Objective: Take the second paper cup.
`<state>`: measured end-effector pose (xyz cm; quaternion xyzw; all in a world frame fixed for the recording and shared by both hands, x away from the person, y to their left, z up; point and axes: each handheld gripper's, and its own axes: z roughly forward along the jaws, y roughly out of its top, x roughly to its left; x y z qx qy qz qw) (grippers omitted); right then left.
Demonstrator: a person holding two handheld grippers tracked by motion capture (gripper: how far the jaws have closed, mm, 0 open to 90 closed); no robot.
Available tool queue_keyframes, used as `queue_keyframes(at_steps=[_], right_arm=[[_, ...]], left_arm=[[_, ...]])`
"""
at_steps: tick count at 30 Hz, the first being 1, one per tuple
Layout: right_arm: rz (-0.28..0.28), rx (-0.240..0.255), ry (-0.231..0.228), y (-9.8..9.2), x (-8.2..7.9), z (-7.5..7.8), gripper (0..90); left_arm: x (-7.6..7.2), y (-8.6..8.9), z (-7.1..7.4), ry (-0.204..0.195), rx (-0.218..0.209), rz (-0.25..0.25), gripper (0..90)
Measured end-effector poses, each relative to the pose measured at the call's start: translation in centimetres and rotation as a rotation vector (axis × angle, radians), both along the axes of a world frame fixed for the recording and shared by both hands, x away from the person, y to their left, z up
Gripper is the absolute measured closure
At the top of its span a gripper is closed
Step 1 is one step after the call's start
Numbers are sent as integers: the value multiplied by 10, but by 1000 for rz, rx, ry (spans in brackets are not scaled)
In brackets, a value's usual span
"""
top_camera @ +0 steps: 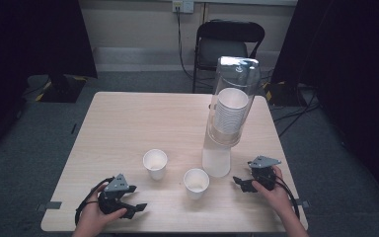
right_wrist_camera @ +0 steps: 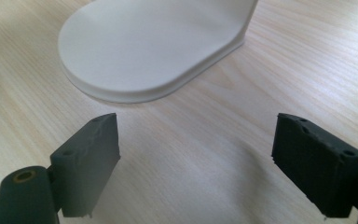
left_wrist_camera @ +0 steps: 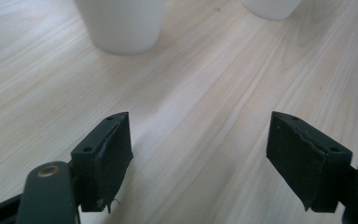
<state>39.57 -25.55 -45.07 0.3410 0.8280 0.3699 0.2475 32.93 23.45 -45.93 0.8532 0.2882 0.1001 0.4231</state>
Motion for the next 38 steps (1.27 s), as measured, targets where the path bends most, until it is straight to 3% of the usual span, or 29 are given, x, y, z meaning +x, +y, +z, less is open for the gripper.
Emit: queue_keyframes(at_steps=[5, 16, 19, 26, 32, 38], right_arm=[[-16, 7, 13, -6, 2, -1, 142], [-42, 14, 37, -15, 4, -5, 142], [-43, 23, 44, -17, 5, -6, 140], [-45, 43, 57, -19, 6, -7, 137], [-47, 42, 59, -19, 6, -7, 132], [-49, 41, 59, -19, 6, -7, 130]], left_arm=[[0, 16, -2, -5, 19, 11, 214], [-2, 43, -7, 4, 11, 50, 204], [-1, 49, -10, -4, 18, 38, 204], [-4, 51, -16, -58, 8, 8, 169], [-8, 45, -18, -126, 77, -7, 147], [-8, 45, -18, -116, 73, -8, 134]])
